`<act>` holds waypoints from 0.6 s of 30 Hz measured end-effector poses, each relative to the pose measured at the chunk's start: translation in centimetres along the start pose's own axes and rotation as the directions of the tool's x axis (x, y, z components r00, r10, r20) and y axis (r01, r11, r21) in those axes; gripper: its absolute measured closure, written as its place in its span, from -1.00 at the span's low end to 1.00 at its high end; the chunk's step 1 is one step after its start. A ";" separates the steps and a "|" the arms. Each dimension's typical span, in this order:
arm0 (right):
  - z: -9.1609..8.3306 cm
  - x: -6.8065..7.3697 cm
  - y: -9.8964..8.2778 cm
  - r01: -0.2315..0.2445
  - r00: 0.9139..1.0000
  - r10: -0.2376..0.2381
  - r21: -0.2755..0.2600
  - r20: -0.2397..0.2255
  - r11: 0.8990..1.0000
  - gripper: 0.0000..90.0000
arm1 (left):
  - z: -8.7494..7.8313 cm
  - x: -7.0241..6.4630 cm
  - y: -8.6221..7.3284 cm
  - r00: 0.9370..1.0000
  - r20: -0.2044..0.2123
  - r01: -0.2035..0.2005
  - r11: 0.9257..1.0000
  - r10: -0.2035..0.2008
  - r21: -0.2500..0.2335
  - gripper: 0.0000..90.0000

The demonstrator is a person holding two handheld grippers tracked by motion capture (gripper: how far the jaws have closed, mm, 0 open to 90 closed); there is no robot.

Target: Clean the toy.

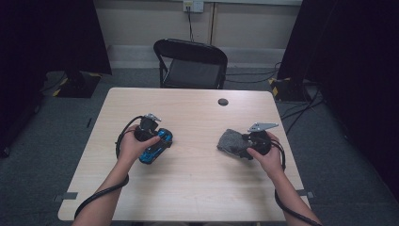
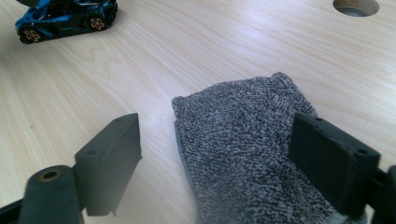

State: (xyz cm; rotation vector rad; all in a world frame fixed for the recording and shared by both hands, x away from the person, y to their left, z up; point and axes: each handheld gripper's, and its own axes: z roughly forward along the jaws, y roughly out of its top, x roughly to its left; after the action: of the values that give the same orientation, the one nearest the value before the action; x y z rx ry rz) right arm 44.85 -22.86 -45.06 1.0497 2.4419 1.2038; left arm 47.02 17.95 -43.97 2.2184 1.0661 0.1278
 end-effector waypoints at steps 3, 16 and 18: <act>-0.1 0.1 0.2 0.002 1.000 -0.002 0.001 -0.013 1.000 -0.66 | -0.2 -0.4 0.1 1.000 0.008 -0.015 1.000 0.015 -0.005 -0.63; 0.3 1.4 0.7 0.045 0.998 -0.044 0.013 -0.040 0.999 -0.66 | -0.3 -2.0 -0.2 0.993 0.076 -0.085 0.996 0.086 -0.018 -0.63; 0.4 1.6 0.7 0.047 0.998 -0.046 0.015 -0.042 0.999 -0.66 | -0.3 -2.2 -0.3 0.993 0.071 -0.095 0.995 0.097 -0.028 -0.64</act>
State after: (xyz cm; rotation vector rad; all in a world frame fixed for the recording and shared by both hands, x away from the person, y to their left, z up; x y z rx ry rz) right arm 44.26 -21.20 -44.59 0.9761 2.4974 1.2051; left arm 45.26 16.59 -43.49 2.2352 0.9146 0.1008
